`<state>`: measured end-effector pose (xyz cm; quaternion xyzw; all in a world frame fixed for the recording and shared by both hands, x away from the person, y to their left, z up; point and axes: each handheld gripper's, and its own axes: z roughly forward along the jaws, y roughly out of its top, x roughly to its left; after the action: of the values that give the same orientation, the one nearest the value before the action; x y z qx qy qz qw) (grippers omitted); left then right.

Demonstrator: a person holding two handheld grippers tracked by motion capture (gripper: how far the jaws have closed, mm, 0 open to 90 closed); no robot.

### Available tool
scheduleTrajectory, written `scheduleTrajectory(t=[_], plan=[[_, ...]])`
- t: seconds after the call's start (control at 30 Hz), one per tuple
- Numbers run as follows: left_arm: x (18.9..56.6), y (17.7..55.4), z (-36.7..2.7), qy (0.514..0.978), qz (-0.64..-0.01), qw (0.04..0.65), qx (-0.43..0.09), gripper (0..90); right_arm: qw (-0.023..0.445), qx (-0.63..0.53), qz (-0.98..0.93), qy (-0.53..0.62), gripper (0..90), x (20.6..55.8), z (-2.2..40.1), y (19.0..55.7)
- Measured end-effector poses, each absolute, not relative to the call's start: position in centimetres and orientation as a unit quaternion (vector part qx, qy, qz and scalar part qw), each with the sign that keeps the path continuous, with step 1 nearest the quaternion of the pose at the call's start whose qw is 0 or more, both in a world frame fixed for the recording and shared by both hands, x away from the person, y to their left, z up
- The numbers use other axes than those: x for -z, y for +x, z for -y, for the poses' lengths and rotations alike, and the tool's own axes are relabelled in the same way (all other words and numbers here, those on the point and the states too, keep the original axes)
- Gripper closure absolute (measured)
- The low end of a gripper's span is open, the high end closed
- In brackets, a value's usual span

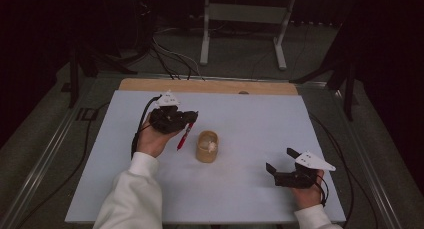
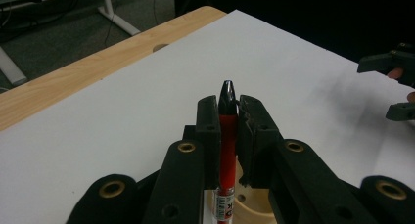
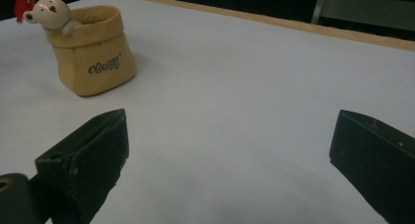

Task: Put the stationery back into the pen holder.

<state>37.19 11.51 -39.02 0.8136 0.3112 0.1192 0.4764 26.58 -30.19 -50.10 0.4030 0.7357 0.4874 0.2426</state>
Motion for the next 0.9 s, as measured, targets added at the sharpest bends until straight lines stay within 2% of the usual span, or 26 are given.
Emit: scheduleTrajectory(t=[0.9], plan=[[37.0,37.9,-9.3,0.812,-0.286,0.495,-0.118,80.9,0.242,-0.488,-0.736,0.403,1.7,50.1,30.2,26.5]])
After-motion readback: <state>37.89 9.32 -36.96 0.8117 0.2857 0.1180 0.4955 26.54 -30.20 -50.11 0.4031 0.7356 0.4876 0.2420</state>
